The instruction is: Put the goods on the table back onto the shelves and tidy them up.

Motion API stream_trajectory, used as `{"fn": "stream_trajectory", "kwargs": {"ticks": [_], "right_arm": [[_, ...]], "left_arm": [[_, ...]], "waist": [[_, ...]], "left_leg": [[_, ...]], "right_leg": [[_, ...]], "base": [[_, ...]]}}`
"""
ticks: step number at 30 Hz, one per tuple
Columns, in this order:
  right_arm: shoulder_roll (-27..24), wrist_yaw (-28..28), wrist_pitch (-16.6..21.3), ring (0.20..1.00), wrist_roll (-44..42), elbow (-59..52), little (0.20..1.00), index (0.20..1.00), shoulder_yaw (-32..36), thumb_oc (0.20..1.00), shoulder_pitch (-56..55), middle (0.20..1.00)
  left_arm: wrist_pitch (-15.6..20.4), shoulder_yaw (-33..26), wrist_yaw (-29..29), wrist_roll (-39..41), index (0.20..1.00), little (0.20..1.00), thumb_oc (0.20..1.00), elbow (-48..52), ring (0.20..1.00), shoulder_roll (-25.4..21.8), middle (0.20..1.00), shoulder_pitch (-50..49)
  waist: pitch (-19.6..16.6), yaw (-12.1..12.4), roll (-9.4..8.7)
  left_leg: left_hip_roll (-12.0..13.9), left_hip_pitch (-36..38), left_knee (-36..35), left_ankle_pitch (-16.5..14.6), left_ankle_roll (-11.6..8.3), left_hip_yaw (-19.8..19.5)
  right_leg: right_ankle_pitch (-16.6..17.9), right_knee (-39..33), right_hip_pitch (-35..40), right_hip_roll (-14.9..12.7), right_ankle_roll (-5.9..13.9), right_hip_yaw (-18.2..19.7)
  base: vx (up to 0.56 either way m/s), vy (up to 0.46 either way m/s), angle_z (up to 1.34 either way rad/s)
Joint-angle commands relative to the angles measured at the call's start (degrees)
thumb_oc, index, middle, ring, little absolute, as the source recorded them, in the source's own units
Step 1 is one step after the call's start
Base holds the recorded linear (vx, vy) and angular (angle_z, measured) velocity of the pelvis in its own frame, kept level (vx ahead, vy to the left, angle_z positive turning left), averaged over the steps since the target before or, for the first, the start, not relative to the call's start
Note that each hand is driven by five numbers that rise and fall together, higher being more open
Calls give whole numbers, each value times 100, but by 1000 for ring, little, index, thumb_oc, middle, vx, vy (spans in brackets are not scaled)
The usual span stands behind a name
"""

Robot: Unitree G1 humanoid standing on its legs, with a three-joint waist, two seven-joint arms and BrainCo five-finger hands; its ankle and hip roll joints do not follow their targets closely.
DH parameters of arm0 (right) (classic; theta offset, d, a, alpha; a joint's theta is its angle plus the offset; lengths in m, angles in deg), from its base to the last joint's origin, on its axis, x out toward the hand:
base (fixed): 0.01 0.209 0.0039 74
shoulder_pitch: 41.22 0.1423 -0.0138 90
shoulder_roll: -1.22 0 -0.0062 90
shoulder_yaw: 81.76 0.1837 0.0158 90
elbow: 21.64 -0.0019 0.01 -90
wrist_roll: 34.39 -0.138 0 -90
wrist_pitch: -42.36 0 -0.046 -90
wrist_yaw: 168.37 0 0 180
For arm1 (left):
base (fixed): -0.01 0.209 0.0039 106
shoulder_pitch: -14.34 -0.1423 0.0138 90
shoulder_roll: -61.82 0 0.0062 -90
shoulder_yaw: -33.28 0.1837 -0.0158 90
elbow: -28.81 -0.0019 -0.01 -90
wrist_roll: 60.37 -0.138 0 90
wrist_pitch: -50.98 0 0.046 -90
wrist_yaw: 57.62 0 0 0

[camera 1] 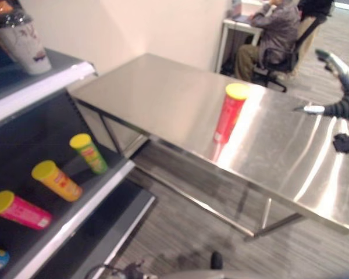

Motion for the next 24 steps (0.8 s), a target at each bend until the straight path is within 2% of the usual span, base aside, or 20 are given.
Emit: {"fn": "stream_trajectory", "kwargs": {"ticks": [1,4,7,17,24], "right_arm": [[-256,-57,95,1000,-353,323,1000,1000,-189,1000,721,1000],[-225,-81,56,1000,-320,536,1000,1000,-510,1000,985,1000],[-93,-133,-20,1000,-241,948,1000,1000,-1166,1000,1533,1000],[2,-228,-182,1000,14,1573,1000,1000,-2013,1000,2240,1000],[39,-134,-281,1000,490,1839,1000,1000,-2047,1000,2244,1000]], "left_arm": [[82,244,-46,233,1000,1000,1000,-358,1000,363,1000,17],[79,253,-37,262,1000,1000,1000,-395,1000,383,1000,44],[63,303,-18,305,1000,1000,1000,-422,1000,398,1000,102],[9,294,-22,484,1000,1000,1000,-501,1000,435,1000,172],[-39,156,-4,659,1000,1000,1000,-531,1000,468,1000,156]], "waist": [[-226,392,-89],[-234,416,-93],[-244,513,-114],[-240,605,-185],[-215,653,-221]], "left_leg": [[336,-131,12,-326,-179,-733],[357,-137,12,-310,-198,-747],[398,-158,12,-284,-236,-782],[429,-177,12,-278,-273,-839],[437,-199,12,-294,-275,-875]], "right_leg": [[-263,43,153,-274,328,-115],[-283,43,172,-267,319,-144],[-328,43,238,-264,300,-208],[-344,43,324,-305,299,-322],[-355,43,345,-324,312,-360]], "base": [[31,-14,7],[36,-13,9],[45,-7,8],[16,1,7],[29,4,6]]}}
